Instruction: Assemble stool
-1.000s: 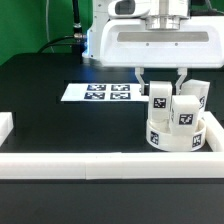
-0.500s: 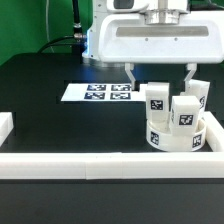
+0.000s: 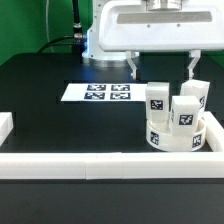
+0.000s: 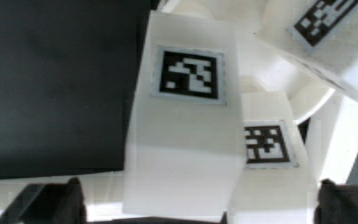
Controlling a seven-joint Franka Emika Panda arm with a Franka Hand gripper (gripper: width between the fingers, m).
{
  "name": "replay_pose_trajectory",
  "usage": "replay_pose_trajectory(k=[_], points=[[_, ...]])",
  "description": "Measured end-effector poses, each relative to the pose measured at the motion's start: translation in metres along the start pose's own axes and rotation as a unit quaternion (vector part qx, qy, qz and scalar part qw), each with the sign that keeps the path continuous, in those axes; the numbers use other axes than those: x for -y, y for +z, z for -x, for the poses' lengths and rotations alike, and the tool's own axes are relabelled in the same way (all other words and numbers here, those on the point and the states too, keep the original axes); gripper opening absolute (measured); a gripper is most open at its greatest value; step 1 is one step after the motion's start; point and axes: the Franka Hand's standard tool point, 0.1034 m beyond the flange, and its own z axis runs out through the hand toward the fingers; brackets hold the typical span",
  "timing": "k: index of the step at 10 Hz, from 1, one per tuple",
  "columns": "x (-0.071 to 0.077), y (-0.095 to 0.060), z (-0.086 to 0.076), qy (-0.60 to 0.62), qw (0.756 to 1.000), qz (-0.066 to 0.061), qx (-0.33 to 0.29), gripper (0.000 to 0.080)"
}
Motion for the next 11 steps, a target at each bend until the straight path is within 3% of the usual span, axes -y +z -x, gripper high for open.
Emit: replay_pose_trajectory(k=[3,4,6,8,11], points=[[-0.003,0.006,0.006,-0.016,1.0,0.004,0.024,0.0649],[-0.005,0.008,0.011,-0.015,0.998,0.006,0.062,0.0649],[-0.013,0.008,0.005,-0.011,0.992,0.01,0.128,0.0649],[-0.016,0.012,0.004,-0.002,0.993,0.009,0.118,0.0649],[-0.007,0.016,0.011,0.002,0.993,0.006,0.116,0.0622]])
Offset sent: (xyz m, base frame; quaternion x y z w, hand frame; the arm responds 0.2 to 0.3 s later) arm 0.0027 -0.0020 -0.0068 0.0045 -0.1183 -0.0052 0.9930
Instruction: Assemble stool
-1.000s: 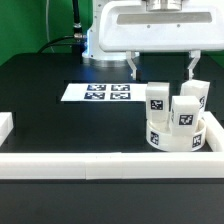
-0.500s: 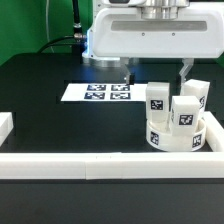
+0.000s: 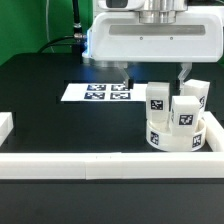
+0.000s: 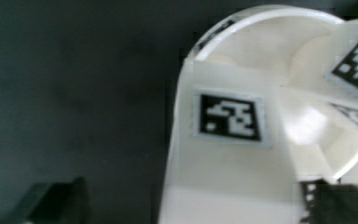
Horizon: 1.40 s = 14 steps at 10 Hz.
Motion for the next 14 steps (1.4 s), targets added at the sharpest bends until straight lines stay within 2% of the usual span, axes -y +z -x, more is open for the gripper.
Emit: replay_pose_trajectory(k=[1,2,3,6,9,11,14], points=[[0.0037,0.0012,0.0015,-0.001,1.0,-0.001,0.001,0.0443],[0.0076,0.0018,0.0009,-0.004,1.0,-0.002,-0.003,0.0443],[0.0097,0.0019,-0.0006,-0.007,1.0,-0.003,-0.009,0.034],[0.0088,0.002,-0.0007,0.004,1.0,-0.003,-0.008,0.034],[0.007,0.0025,0.0007,0.134,0.991,-0.01,-0.012,0.034],[0.0051,0.0032,0.0019,0.263,0.965,-0.02,-0.016,0.034],[0.0103,0.0031,0.0031,0.459,0.887,-0.04,-0.005,0.034]])
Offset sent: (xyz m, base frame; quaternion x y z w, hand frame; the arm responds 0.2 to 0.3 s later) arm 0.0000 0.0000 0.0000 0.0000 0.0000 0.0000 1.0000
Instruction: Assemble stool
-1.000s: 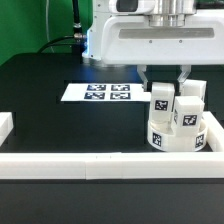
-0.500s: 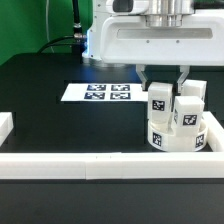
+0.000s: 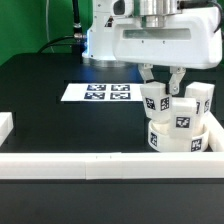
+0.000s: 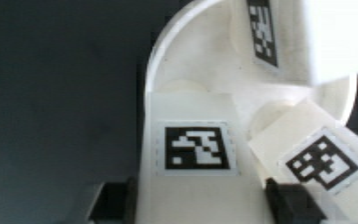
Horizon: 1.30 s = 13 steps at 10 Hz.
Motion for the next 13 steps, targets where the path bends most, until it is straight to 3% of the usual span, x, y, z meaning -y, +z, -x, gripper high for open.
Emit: replay_pose_trajectory(k=[5,7,9,12,13], points=[[0.0013,0.0002,0.0032,0.156,0.988,-0.008,0.011,0.034],[0.0034,0.001,0.0076,0.301,0.953,-0.017,0.024,0.034],[0.0056,0.0018,0.0081,0.436,0.899,-0.024,0.042,0.034],[0.0065,0.0023,0.0062,0.496,0.867,-0.02,0.049,0.034],[0.0063,0.0027,0.0066,0.495,0.867,-0.019,0.049,0.034]])
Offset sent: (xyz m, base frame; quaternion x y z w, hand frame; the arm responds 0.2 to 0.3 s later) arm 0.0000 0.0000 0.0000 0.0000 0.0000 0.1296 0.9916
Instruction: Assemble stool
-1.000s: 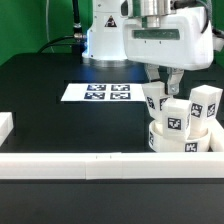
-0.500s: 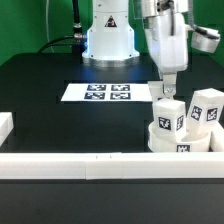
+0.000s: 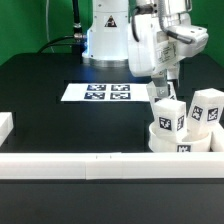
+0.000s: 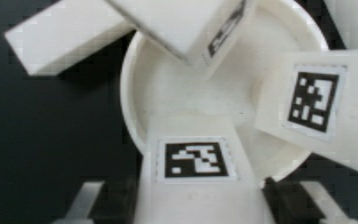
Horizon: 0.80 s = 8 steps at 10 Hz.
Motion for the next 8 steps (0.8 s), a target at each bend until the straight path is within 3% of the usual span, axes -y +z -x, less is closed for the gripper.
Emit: replay_pose_trajectory(k=[2,3,5,8], points=[[0.002,-0.006,0.003,-0.028,1.0,0.0,0.004,0.0576],[0.004,-0.013,0.007,-0.044,0.999,-0.005,0.01,0.0629],[0.006,-0.028,0.014,-0.069,0.997,-0.015,0.021,0.0645],[0.004,-0.022,0.011,-0.129,0.991,-0.013,0.015,0.0649]])
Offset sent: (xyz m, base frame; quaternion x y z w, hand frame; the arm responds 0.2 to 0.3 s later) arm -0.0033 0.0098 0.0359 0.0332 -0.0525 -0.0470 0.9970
